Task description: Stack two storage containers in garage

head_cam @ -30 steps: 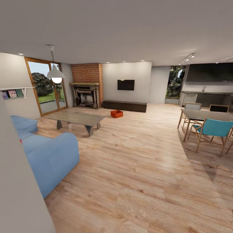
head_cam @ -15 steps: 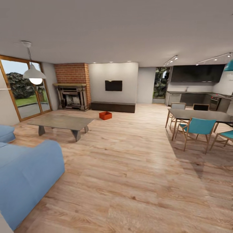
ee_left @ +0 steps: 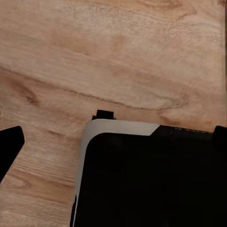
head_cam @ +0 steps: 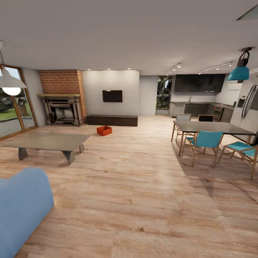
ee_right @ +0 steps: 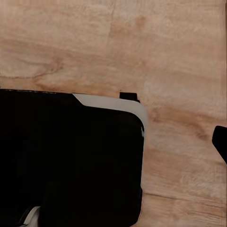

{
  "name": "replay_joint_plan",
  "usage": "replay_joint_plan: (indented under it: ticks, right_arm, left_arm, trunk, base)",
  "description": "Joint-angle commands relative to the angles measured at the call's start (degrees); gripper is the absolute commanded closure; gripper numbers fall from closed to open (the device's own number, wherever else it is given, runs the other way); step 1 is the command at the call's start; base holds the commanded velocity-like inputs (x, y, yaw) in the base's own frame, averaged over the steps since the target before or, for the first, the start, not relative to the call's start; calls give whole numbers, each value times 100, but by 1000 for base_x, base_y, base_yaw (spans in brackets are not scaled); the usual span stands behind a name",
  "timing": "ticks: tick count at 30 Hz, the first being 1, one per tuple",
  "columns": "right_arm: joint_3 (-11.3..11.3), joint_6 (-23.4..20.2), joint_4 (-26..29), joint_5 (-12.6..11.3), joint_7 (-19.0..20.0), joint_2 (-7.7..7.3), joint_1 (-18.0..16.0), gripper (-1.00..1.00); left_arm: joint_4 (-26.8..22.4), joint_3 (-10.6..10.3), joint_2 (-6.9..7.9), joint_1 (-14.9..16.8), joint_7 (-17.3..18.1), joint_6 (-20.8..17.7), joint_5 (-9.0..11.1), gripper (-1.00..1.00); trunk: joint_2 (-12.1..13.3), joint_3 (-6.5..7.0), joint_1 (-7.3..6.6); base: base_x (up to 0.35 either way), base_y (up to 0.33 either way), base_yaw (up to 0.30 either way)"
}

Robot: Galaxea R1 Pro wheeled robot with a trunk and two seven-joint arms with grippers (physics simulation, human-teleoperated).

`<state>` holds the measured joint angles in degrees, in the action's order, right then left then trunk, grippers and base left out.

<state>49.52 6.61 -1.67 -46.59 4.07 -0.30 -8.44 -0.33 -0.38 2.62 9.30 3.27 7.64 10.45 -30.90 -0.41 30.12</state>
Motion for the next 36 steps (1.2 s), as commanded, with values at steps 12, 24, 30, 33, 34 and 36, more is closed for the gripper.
replay_joint_plan:
  ticks: [12, 24, 30, 33, 34, 36]
  right_arm:
    - [40, 24, -18, -61, 41, 3, -3, -100]
    - [40, 24, -18, -61, 41, -5, -4, -100]
    - [40, 26, -18, -56, 41, -6, -4, -100]
    - [40, 31, -18, -47, 41, -6, -3, -100]
    - [40, 32, -18, -46, 41, -6, -4, -100]
    - [40, 33, -18, -39, 41, -6, -6, -100]
  left_arm:
    - [6, -6, 2, 1, 33, 33, 54, -100]
    - [6, -6, 2, 1, 33, 35, 54, -100]
    - [6, -6, 2, 1, 33, 35, 54, -100]
    - [6, -6, 2, 1, 33, 35, 54, -100]
    - [6, -6, 2, 1, 33, 35, 54, -100]
    - [6, -6, 2, 1, 33, 35, 54, -100]
  trunk:
    - [-4, 38, 5]
    - [-4, 80, 5]
    - [-4, 85, 5]
    - [-4, 81, 5]
    - [-4, 77, 5]
    - [-4, 68, 5]
  base:
    - [323, 100, -228]
    - [323, 95, -190]
    - [323, 85, -33]
    - [323, 84, -5]
    - [323, 84, -1]
    - [323, 84, 0]
